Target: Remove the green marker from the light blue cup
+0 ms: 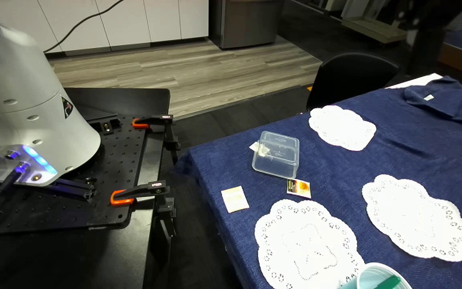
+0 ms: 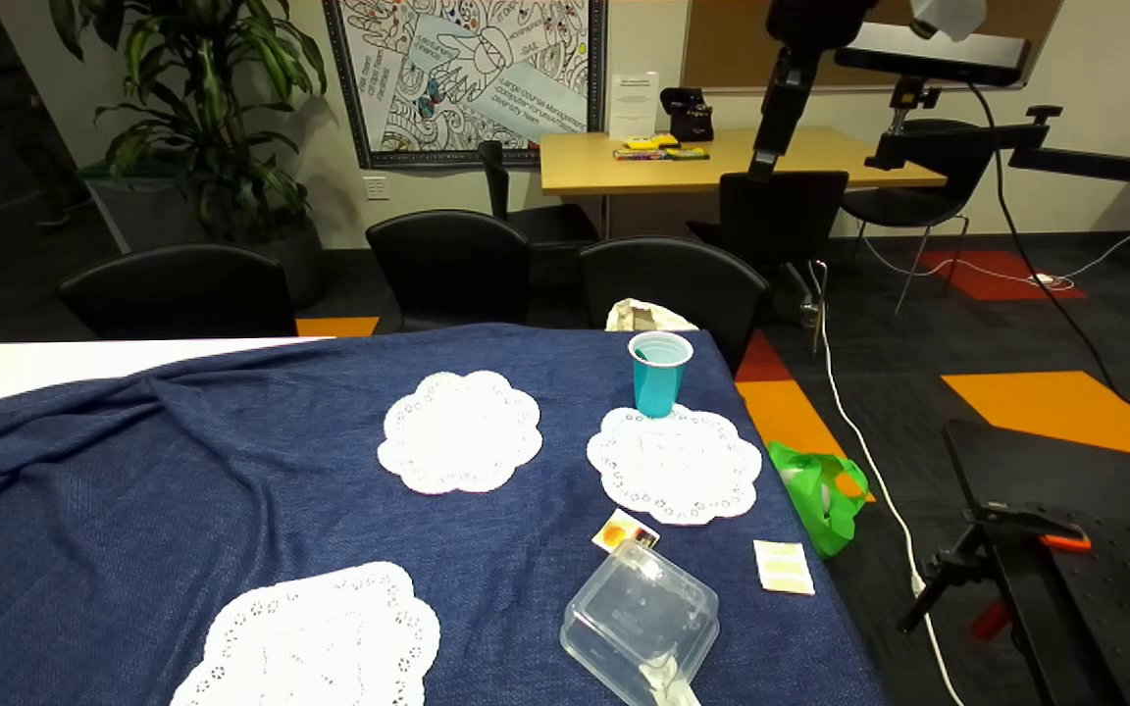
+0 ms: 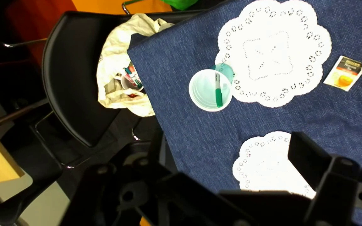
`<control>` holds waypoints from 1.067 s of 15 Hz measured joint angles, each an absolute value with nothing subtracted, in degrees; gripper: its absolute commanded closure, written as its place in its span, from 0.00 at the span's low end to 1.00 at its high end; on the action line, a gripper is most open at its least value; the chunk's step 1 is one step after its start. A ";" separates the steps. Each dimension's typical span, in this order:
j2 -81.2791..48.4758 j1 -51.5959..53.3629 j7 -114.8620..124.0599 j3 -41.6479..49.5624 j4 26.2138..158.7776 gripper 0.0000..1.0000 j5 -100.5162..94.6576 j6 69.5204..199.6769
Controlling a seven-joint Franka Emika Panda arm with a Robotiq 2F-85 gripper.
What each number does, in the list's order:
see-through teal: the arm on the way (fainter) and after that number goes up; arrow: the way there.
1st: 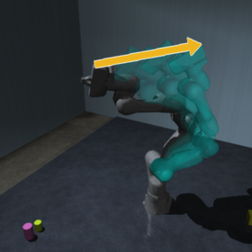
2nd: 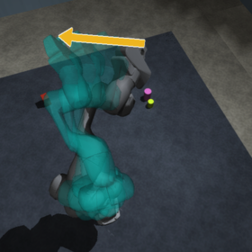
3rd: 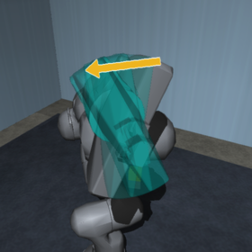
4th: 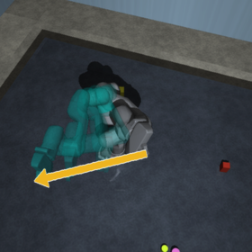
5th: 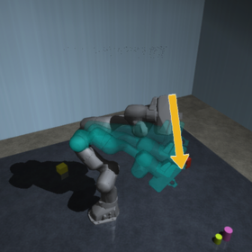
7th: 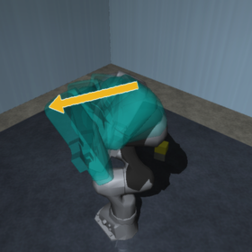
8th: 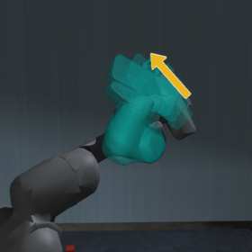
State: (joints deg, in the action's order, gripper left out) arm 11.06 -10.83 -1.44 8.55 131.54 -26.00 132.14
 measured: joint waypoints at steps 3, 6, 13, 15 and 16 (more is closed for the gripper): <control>7.54 -10.83 -2.24 9.31 131.53 0.00 -25.28 136.48; 4.15 -10.83 -2.73 10.03 131.54 0.00 -23.24 139.18; 2.26 -10.84 -2.97 10.29 131.49 0.00 -22.56 140.25; 2.10 -10.95 -2.66 10.38 131.49 0.00 -22.77 141.09; 1.85 -11.09 -2.29 10.48 131.45 0.00 -23.39 141.92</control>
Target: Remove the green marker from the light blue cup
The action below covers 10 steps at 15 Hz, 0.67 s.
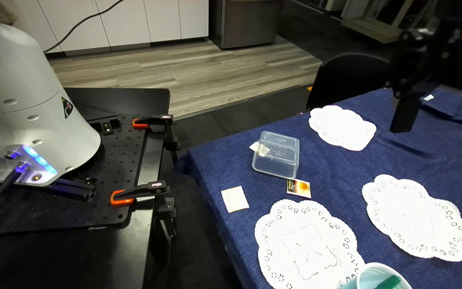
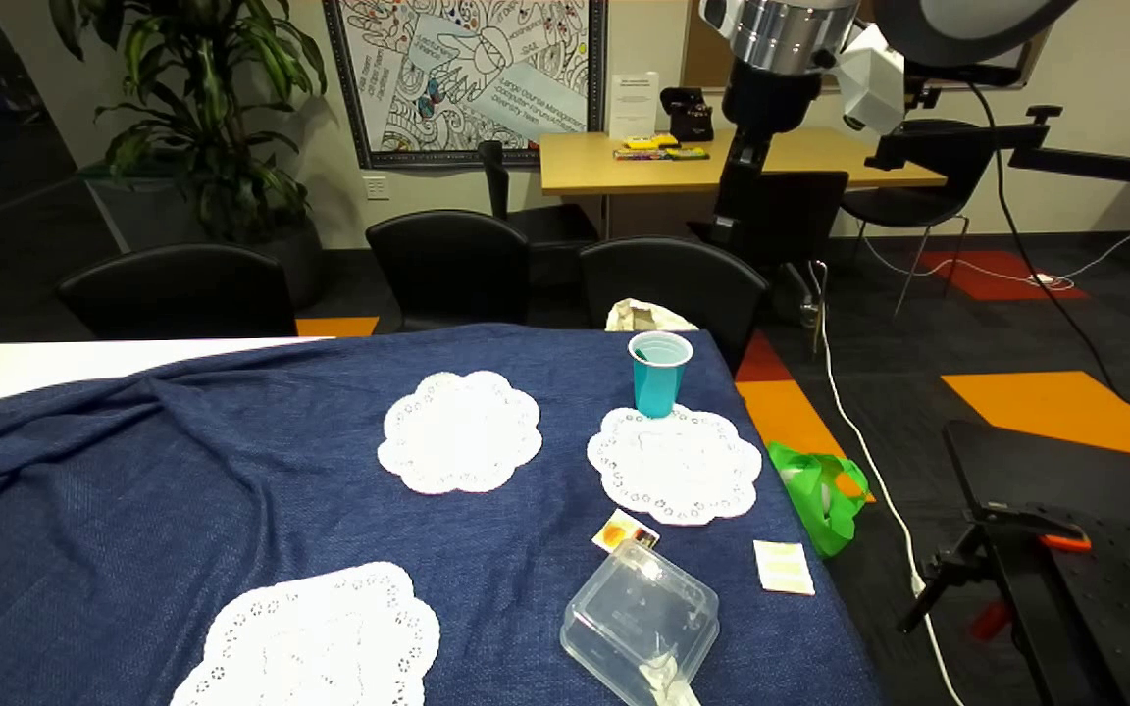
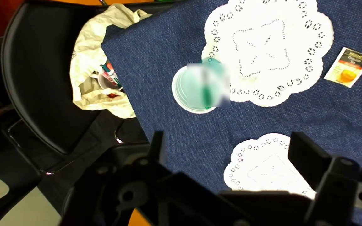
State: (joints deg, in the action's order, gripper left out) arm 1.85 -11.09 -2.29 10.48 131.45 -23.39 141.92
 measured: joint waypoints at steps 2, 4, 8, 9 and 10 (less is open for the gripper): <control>0.74 -11.58 -1.77 10.81 131.35 0.00 -24.82 144.11; -1.12 -11.85 -1.94 11.60 131.24 0.00 -25.23 147.97; -6.39 -12.52 -3.56 13.04 130.96 0.00 -25.22 158.47; -7.83 -12.63 -4.63 13.27 130.72 0.00 -24.91 160.59; -9.31 -12.84 -6.04 13.30 130.34 0.00 -24.26 162.28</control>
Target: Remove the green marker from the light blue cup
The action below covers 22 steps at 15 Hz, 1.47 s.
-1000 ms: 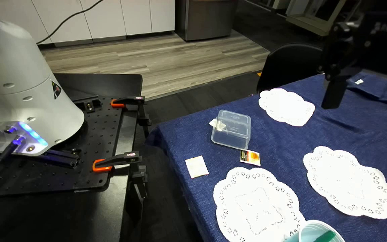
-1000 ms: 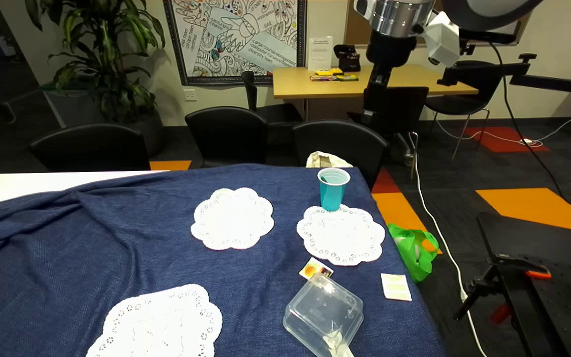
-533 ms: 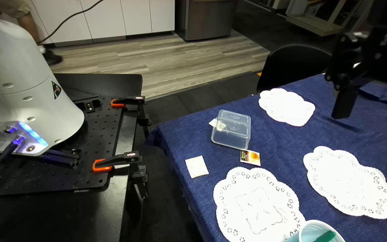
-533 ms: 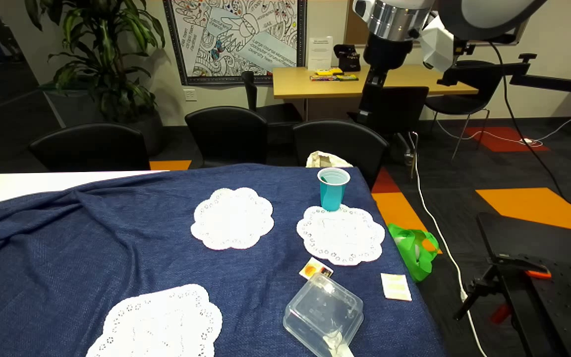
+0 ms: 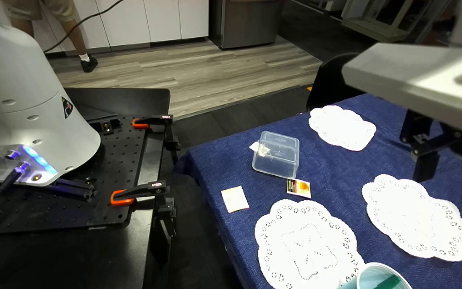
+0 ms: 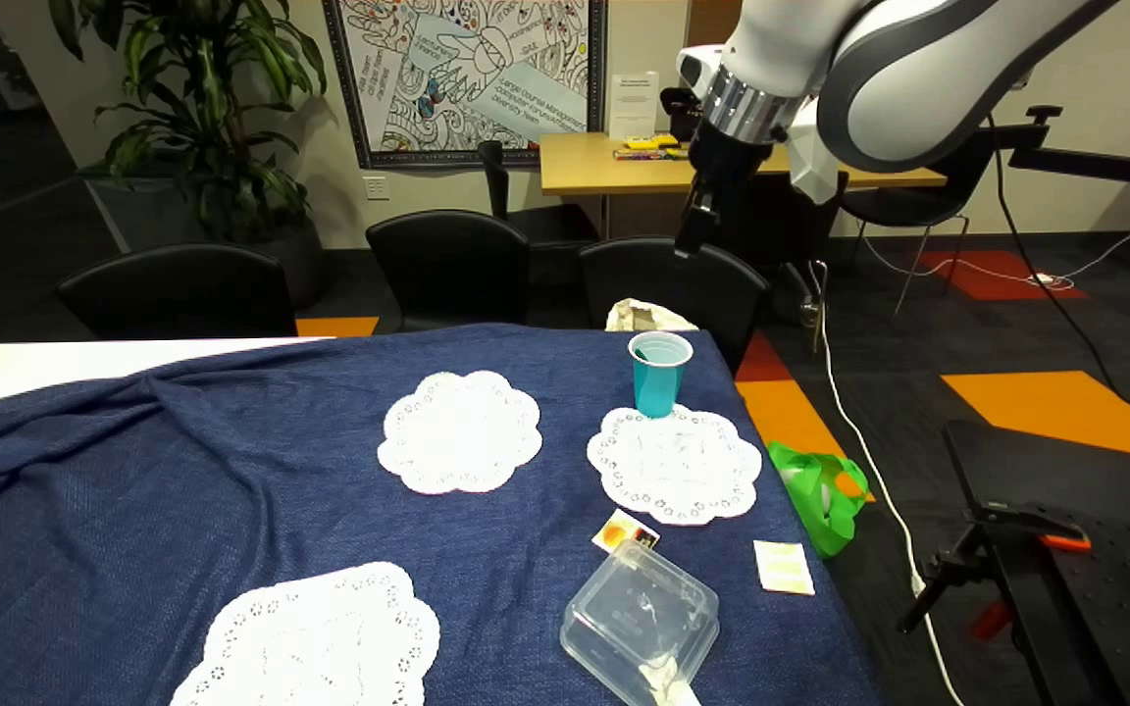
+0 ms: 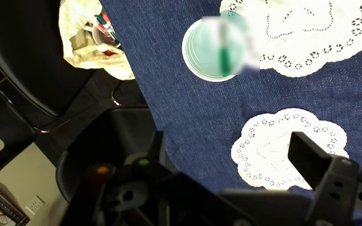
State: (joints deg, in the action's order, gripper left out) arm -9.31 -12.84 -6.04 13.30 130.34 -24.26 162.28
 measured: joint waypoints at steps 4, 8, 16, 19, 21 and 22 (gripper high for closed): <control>-14.86 -13.15 -12.48 13.05 128.04 0.00 -20.76 166.08; -19.91 -14.57 -17.80 11.15 125.66 0.00 -17.49 168.58; -29.45 -24.80 -28.14 0.40 120.68 0.00 -9.02 169.42; -29.62 -24.67 -28.13 0.59 120.68 0.00 -9.02 169.42; -29.58 -24.36 -28.08 0.59 120.67 0.00 -9.02 169.42; -29.59 -24.38 -28.08 0.62 120.68 0.00 -9.02 169.42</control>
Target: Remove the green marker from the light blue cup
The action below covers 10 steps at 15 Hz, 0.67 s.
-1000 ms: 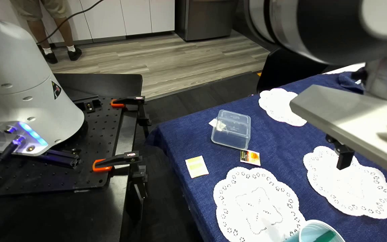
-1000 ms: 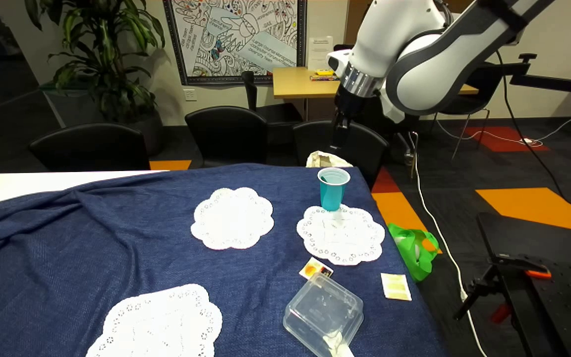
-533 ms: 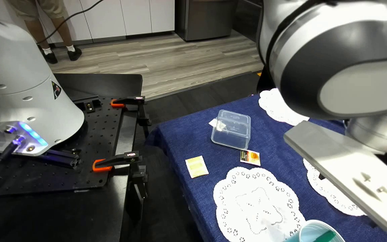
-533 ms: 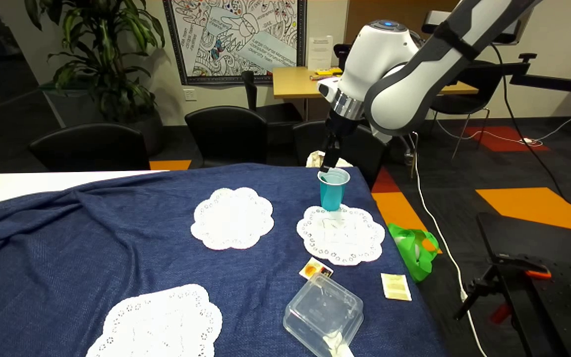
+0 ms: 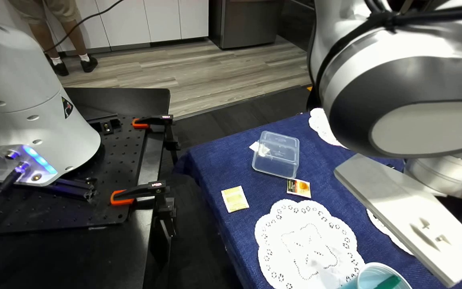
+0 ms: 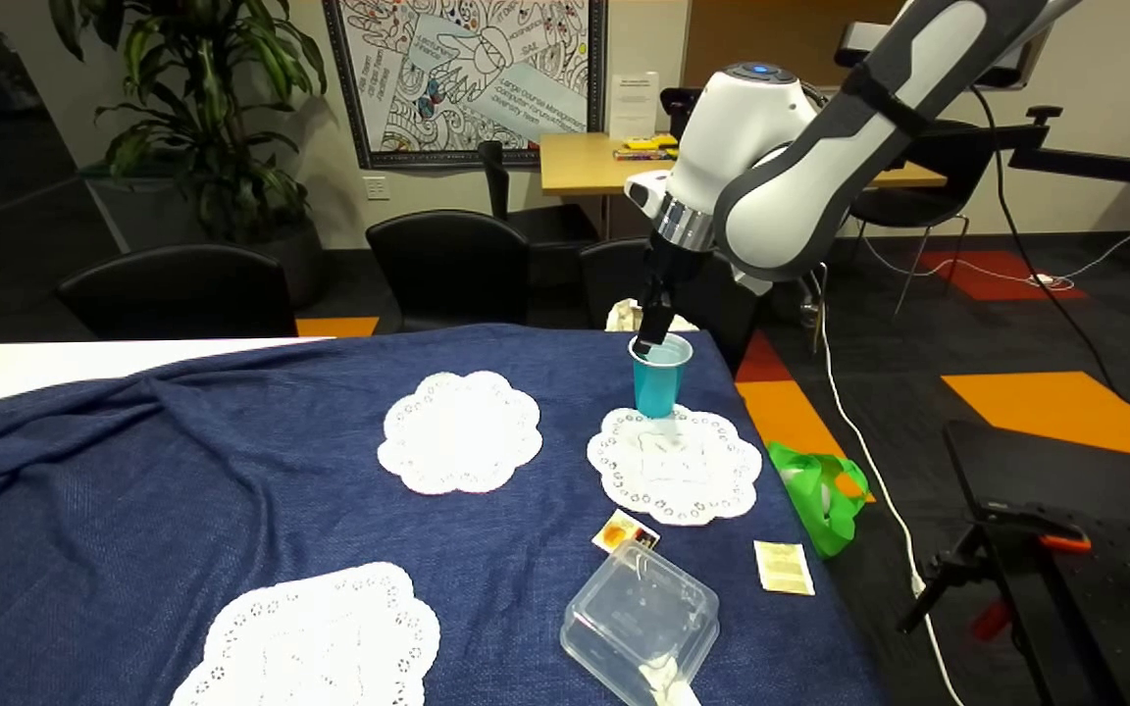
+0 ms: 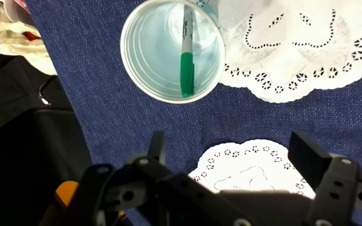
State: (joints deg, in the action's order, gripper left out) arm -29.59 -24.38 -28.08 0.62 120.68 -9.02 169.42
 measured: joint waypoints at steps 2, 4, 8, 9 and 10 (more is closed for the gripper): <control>-29.61 -24.38 -28.05 0.83 120.68 0.00 -9.02 169.33; -29.76 -24.76 -28.05 1.04 120.68 0.00 -9.02 169.26; -30.64 -26.55 -28.81 0.53 120.65 0.10 -9.02 169.26; -30.95 -26.90 -29.21 0.49 120.63 0.11 -9.02 169.27; -31.29 -27.25 -29.50 0.47 120.55 0.15 -9.02 169.27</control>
